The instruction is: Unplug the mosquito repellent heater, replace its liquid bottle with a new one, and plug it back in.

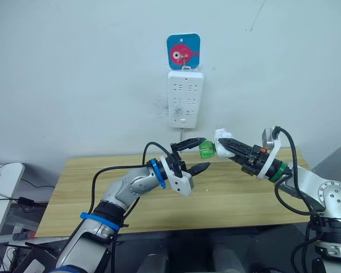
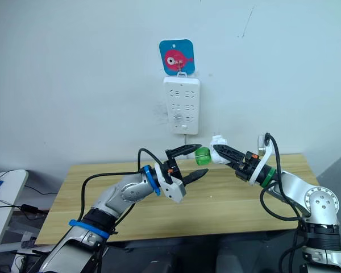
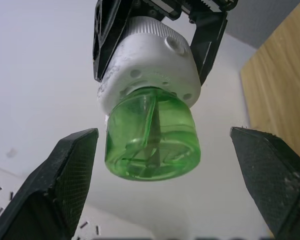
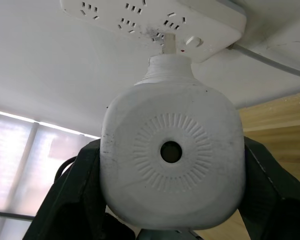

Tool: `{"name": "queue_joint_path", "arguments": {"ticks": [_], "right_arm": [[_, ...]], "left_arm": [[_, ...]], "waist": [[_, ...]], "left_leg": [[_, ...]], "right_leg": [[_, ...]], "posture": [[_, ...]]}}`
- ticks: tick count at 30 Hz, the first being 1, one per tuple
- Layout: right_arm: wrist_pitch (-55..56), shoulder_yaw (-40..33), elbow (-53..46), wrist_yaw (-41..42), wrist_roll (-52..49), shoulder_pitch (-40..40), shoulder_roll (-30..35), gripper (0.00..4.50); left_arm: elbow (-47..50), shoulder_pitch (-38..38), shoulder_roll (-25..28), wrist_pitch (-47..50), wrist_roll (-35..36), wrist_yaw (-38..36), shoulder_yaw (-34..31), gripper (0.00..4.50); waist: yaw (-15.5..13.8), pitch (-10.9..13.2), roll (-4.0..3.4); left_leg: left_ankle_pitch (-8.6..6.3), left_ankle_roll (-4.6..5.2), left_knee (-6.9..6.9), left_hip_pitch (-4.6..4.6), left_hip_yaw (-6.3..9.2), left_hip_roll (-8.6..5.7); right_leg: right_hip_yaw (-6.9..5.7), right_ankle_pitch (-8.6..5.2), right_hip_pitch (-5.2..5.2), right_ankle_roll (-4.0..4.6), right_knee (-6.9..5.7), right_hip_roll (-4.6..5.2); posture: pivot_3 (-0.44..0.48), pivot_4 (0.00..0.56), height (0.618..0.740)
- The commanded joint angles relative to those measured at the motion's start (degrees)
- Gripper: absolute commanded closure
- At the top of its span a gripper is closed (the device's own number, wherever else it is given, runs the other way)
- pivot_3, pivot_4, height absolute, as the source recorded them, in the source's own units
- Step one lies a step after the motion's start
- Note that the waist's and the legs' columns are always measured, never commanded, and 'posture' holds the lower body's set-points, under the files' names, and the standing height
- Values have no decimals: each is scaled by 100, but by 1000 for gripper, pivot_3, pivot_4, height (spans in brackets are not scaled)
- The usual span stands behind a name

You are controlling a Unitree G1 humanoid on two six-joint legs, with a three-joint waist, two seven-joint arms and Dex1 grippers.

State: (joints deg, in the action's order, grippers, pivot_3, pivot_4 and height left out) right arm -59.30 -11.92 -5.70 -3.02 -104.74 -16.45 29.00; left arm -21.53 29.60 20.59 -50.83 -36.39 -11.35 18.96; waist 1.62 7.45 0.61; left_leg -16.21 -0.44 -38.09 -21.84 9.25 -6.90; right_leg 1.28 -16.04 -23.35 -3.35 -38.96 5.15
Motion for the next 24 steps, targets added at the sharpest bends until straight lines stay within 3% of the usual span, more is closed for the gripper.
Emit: {"name": "queue_joint_path", "arguments": {"ticks": [1, 6, 8, 9, 12, 14, 18, 20, 22, 24], "right_arm": [[70, -8, -317, 25, -228, -31, 58, 1517], [63, 34, -396, 51, -233, 40, 85, 1517], [69, 49, -413, 58, -226, 62, 90, 1517], [60, 56, -420, 78, -216, 67, 105, 1517], [7, 77, -425, 165, -161, 83, 181, 1517], [-26, 94, -420, 230, -108, 86, 243, 1517], [-152, 131, -392, 484, 74, 64, 422, 1517], [-188, 163, -373, 617, 135, 43, 482, 1517], [-191, 193, -362, 722, 190, 27, 514, 1517], [-143, 198, -345, 747, 193, -9, 504, 1517]], "left_arm": [[-67, 151, 21, -188, 5, 183, 120, 637], [-183, 292, 77, -243, 104, 169, 202, 2177], [-289, 357, 78, -240, 343, 9, 240, 2249], [-353, 382, 60, -225, 746, -323, 327, 2249], [-22, 249, -10, 750, 3165, -2311, 626, 2249], [480, 149, -19, 2088, 4481, -3348, 548, 2249], [1740, 387, 396, 7481, 8029, -4391, -66, 2249], [1303, 746, 569, 9854, 9625, -4600, -583, 2249], [752, 898, 528, 10715, 10130, -4863, -961, 2249], [508, 925, 398, 10845, 10015, -4861, -1128, 2249]], "waist": [[6, -2, 0], [10, -2, 0], [13, -2, 1], [15, -2, 1], [26, -2, 0], [39, -2, 0], [98, -3, -2], [157, -4, -2], [207, -7, -7], [229, -9, -4]], "left_leg": [[0, 0, 0, 0, 0, 0], [0, 0, 0, 0, 2, 0], [0, 0, 0, 0, 2, 0], [0, 0, 0, 0, 2, -1], [0, 0, -1, -2, 3, 0], [0, 0, -4, -4, 6, 0], [0, 0, -7, -10, 20, 5], [0, 1, -10, -11, 31, 10], [0, 1, -10, -9, 33, 16], [0, 0, -7, 1, 25, 16]], "right_leg": [[-1, 0, 0, 0, 0, 0], [-3, 0, 0, 0, 0, 0], [-5, 0, 0, 0, 0, 0], [-6, 0, 0, 0, 0, 0], [-9, 0, -1, 0, -1, 1], [-8, 0, -3, 0, -1, 1], [-12, 0, -3, 0, -2, 0], [-21, -1, -3, 0, -2, -6], [-27, -2, -4, -1, -3, -16], [-37, -2, -2, -2, -5, -25]], "posture": [[-38, 100, 740], [-41, 103, 740], [-41, 103, 740], [-42, 103, 740], [-41, 104, 740], [-41, 104, 740], [-33, 103, 740], [-33, 103, 740], [-33, 103, 740], [-33, 103, 740]]}}
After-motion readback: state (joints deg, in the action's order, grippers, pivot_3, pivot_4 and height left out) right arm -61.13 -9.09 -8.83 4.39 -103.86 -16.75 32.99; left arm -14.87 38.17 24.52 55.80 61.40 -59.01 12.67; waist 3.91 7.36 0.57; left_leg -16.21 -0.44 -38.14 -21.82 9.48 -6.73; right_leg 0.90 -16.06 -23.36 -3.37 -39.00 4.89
